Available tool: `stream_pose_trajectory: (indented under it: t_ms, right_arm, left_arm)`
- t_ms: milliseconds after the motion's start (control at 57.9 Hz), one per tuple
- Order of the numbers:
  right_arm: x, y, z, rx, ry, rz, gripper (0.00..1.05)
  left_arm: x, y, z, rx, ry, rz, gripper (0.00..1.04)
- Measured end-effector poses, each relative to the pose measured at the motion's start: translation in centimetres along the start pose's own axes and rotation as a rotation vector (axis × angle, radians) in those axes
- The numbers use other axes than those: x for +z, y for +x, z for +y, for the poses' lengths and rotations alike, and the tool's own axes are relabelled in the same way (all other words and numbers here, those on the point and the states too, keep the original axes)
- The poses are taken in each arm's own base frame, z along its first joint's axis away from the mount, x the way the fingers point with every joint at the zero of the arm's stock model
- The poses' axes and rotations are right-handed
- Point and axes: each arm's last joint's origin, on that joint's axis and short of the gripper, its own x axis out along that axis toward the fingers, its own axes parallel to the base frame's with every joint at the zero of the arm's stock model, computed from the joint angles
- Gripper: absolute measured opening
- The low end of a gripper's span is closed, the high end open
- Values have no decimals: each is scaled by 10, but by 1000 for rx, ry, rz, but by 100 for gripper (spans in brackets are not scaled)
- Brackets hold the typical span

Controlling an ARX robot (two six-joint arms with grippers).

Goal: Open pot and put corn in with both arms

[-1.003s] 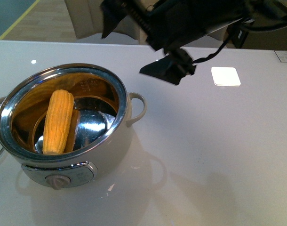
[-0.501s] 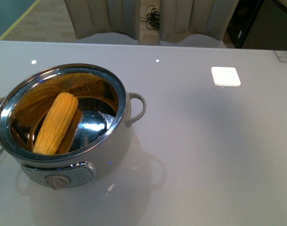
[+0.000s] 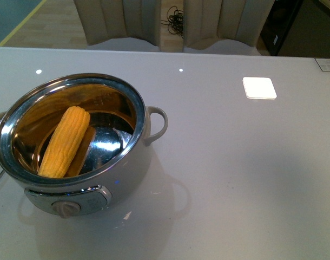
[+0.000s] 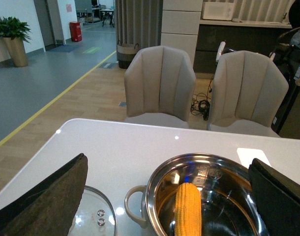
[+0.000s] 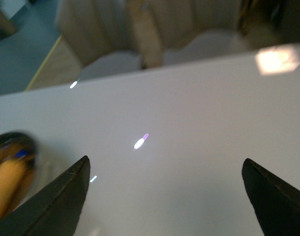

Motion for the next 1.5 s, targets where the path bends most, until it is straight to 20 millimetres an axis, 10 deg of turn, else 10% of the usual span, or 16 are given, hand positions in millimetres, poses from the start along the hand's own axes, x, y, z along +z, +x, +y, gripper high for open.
stream_pose_trajectory:
  t_ms: [156, 519, 1504]
  right_arm:
    - [-8, -15, -5, -83, -160, -271, 63]
    - [-24, -38, -6, -89, -218, -288, 2]
    - [-37, -72, -5, -86, -219, -313, 2]
  left_arm:
    - [0, 0, 0, 0, 0, 0, 98]
    - [0, 0, 0, 0, 0, 0, 98]
    - [0, 0, 0, 0, 0, 0, 98]
